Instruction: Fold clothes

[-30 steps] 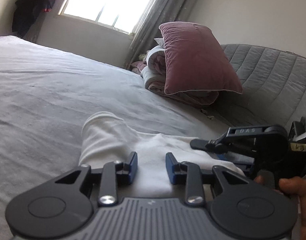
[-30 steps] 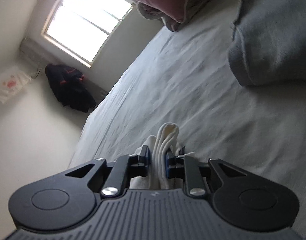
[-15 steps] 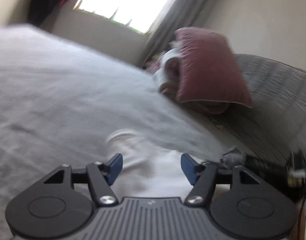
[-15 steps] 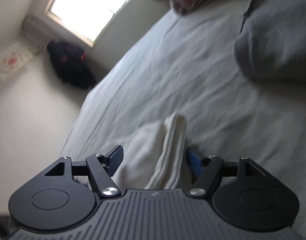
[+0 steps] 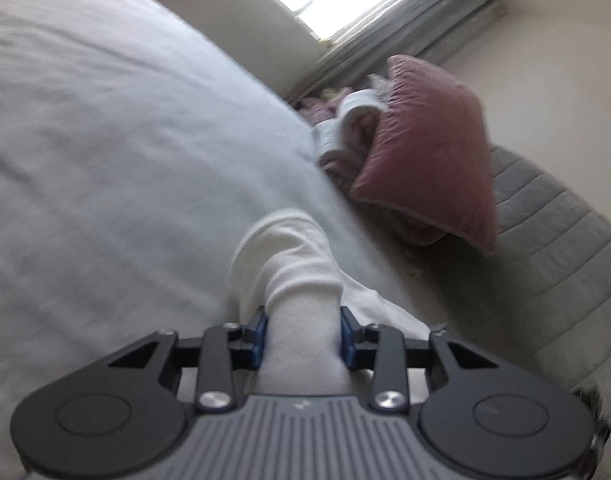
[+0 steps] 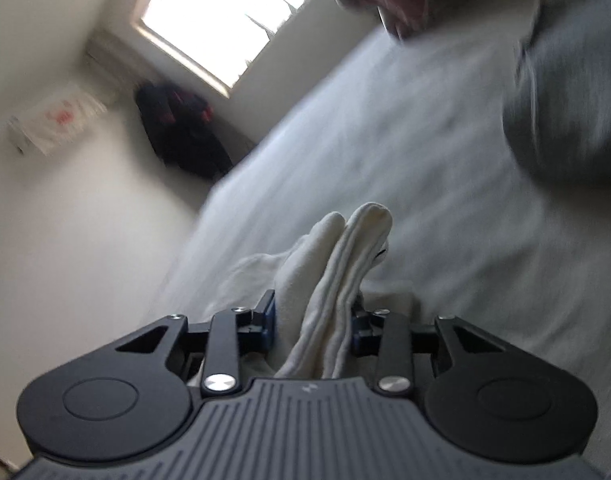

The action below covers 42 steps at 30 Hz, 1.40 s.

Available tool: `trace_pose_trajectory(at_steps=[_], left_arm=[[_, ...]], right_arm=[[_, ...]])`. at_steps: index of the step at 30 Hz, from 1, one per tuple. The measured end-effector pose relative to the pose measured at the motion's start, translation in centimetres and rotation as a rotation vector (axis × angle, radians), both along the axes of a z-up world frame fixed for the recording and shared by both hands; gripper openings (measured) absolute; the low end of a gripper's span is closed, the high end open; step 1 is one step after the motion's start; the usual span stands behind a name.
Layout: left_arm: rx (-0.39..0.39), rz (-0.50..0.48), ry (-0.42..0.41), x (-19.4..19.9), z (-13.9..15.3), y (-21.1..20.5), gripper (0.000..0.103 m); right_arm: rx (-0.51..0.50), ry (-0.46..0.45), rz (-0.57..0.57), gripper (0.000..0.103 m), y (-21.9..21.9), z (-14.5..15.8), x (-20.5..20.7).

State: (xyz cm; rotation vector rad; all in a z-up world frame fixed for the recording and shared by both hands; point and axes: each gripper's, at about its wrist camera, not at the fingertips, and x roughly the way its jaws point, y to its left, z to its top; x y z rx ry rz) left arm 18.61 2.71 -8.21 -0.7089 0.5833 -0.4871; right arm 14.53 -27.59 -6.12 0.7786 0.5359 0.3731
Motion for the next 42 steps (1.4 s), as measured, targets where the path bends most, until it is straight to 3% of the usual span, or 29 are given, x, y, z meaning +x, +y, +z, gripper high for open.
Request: trace_pose_trajectory(at_steps=[4,9,16,23,30,35,37,42], left_arm=[[-0.028,-0.056,-0.072,1.6,2.4,-2.8,0.035],[-0.034,-0.187,-0.162,3.7,4.3,-9.2,0.035],[-0.099,-0.394,-0.152,6.2,5.0,-18.2,0.035],[-0.151,-0.511,-0.207,4.1,9.0,-21.4,0.035],[-0.317,-0.704,-0.19,3.6,10.9,-26.0,0.035],[-0.387,-0.821,-0.176,4.7,10.5,-29.9,0.035],[-0.379,-0.828,-0.166,5.5,9.6,-31.2,0.035],[-0.257,-0.74,-0.176,6.7,6.3,-30.6,0.035]], right_arm=[[0.01,-0.116,-0.137,0.038,-1.8,1.5,-2.1],[-0.017,-0.209,-0.371,0.038,-5.0,2.6,-4.8],[-0.101,-0.264,-0.665,0.038,-9.1,3.7,-9.1],[-0.016,-0.349,-0.756,0.038,-11.1,4.9,-12.8],[-0.132,-0.519,-0.918,0.038,-10.7,9.5,-18.2],[-0.211,-0.574,-1.04,0.038,-10.9,10.2,-19.3],[-0.207,-0.561,-1.062,0.038,-11.8,9.4,-18.6],[-0.103,-0.465,-1.038,0.038,-15.1,5.5,-15.2]])
